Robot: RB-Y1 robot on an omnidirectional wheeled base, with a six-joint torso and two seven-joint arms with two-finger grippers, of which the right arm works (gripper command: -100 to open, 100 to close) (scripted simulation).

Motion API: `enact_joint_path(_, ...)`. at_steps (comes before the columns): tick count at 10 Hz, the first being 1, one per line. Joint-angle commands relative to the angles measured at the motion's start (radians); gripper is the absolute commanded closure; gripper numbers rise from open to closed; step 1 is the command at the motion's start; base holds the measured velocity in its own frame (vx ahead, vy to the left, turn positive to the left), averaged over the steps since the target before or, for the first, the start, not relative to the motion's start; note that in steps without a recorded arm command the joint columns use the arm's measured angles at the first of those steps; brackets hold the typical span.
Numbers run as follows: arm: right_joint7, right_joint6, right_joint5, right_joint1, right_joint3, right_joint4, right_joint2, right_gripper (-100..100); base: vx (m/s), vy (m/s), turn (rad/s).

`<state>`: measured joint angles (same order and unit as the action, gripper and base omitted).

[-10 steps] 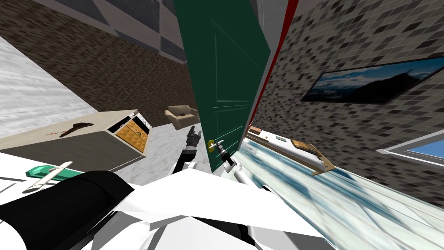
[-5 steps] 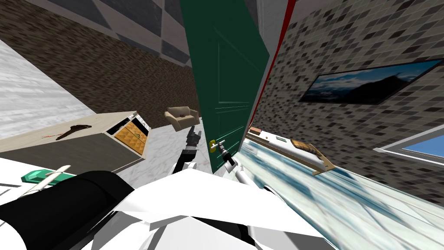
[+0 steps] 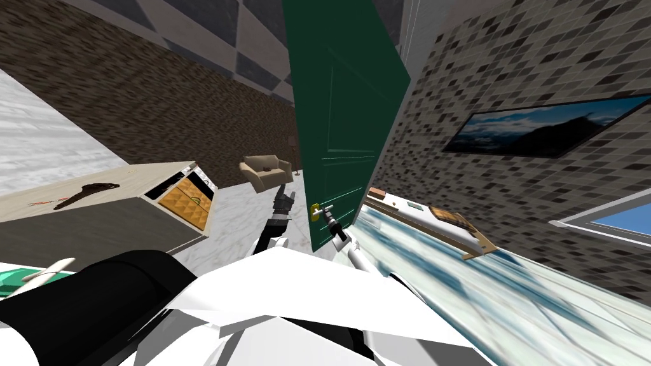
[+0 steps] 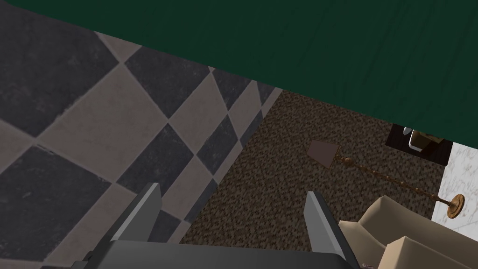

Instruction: Push the door open

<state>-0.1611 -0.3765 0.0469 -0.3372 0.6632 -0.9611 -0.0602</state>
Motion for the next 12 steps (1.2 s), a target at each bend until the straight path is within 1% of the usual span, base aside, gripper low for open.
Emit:
enact_joint_path(1,0.007,0.0,0.003,-0.013,-0.03,0.016,-0.007,100,0.063,0.151,-0.043)
enact_joint_path(2,0.007,0.0,0.003,-0.013,-0.03,0.016,-0.007,100,0.051,0.091,-0.021)
enact_joint_path(5,0.02,0.0,0.006,-0.015,-0.071,0.027,-0.012,100,0.061,0.114,-0.043)
enact_joint_path(7,0.025,0.0,0.007,-0.016,-0.088,0.032,-0.013,100,0.078,0.143,-0.056)
enact_joint_path(8,0.031,0.0,0.008,-0.017,-0.106,0.037,-0.012,100,0.068,0.154,-0.047)
enact_joint_path(9,0.034,0.0,0.008,-0.018,-0.115,0.039,-0.012,100,0.054,0.149,-0.048)
enact_joint_path(12,0.047,0.0,0.011,-0.021,-0.158,0.051,-0.004,100,0.08,0.152,-0.055)
